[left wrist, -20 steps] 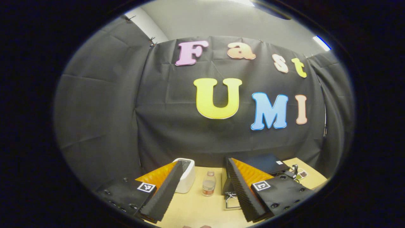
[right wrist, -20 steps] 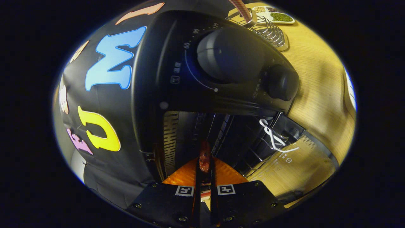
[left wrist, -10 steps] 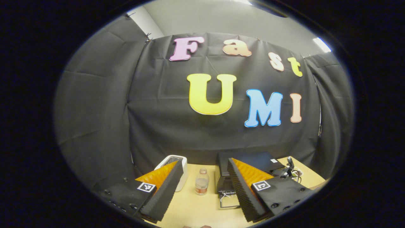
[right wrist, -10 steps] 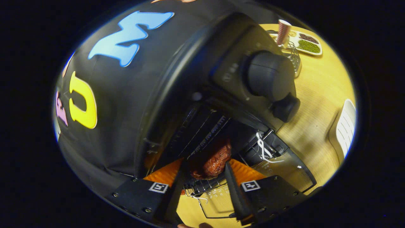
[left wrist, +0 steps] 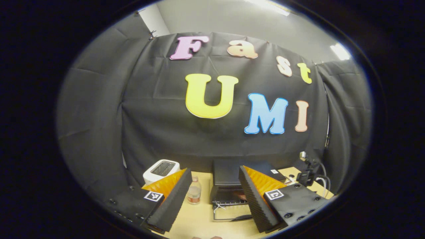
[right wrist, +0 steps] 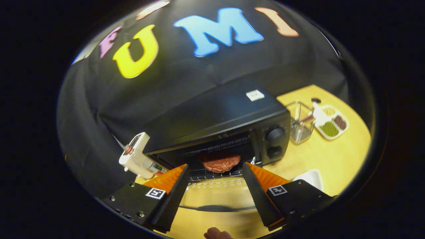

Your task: Open the electric oven with the left hand, put the food in, and close the electric oven.

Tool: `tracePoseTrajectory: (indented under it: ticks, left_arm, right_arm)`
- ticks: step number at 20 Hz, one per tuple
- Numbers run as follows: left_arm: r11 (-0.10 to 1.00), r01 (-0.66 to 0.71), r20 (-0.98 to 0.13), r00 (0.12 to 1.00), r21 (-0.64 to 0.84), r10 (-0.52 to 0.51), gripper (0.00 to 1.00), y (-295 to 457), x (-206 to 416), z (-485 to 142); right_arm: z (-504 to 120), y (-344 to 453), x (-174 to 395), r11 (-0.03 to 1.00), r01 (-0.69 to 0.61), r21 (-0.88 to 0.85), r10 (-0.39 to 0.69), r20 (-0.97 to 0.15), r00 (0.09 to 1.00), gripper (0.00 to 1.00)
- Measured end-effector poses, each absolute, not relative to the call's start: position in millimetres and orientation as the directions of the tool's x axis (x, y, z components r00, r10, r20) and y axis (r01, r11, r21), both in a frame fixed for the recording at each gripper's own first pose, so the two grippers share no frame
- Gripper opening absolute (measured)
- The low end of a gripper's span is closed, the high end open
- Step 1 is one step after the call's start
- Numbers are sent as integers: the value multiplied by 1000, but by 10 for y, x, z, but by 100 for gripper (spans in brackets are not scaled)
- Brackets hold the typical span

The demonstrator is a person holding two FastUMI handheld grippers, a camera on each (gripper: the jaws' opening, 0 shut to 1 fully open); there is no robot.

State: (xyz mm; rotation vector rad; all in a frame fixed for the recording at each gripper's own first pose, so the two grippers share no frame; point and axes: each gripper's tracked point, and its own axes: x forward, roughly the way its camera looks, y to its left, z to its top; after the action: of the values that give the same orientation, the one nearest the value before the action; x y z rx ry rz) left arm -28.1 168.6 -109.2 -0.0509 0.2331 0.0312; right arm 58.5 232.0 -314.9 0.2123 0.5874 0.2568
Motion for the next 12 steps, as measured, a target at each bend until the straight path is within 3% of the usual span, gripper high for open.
tracePoseTrajectory:
  ticks: [6, 12]
  left_arm:
    - [998, -15, -188, 982, -54, 4, 99, 1349, -197, -976]
    - [999, -10, -137, 991, -43, 4, 99, 1036, -185, -794]
  right_arm:
    - [-1815, 1866, 273, 958, -255, 133, 282, -260, 923, 96]
    - [-956, 1354, 76, 977, -188, 97, 197, -96, 976, 96]
